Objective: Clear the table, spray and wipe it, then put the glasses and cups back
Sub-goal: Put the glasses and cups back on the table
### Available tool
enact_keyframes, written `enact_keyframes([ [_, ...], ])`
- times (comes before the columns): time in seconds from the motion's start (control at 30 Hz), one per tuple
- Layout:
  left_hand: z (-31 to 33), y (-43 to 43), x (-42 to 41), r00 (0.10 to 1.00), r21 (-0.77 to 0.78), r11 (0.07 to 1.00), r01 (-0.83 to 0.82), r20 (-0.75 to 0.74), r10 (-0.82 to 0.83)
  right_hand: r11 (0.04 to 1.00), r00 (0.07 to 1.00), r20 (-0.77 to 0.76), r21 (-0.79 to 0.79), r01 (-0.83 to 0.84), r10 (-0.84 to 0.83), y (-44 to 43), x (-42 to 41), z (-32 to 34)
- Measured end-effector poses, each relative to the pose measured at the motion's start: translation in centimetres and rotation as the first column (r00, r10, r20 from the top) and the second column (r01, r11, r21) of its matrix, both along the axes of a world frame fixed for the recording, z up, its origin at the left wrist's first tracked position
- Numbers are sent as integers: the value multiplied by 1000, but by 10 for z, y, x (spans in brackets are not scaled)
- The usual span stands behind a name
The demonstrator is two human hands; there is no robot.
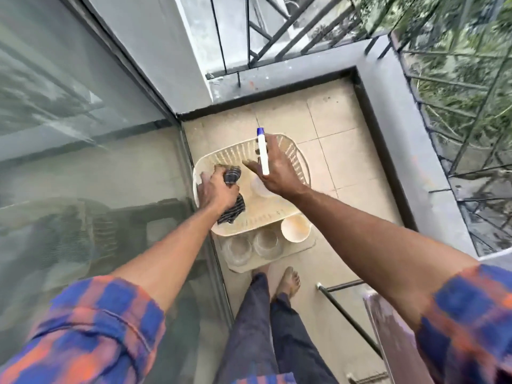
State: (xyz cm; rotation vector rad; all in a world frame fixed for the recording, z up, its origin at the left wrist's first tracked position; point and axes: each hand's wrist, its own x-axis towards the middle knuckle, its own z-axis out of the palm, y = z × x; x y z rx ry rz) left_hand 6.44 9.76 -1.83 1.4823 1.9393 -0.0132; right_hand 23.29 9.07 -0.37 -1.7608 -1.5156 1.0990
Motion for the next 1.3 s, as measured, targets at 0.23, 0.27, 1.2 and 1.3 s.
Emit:
enact_keyframes([
  [0.23, -49, 6, 6, 996, -42, 999, 24, -81, -27, 998, 995, 80, 22, -65, 63, -11, 4, -39],
  [0.27, -54, 6, 6, 996, -45, 999, 31, -82, -34, 997, 993, 94, 0, -74, 74, -14, 6, -44],
  [1.2, 23, -143, -24, 887, 383, 847, -368, 417, 197, 931, 963, 104, -249, 268, -250, -142, 65, 34],
  [1.3, 8, -189, -38, 902, 364, 848, -384, 345, 260, 926, 975, 162, -321, 200, -154, -168, 59, 29],
])
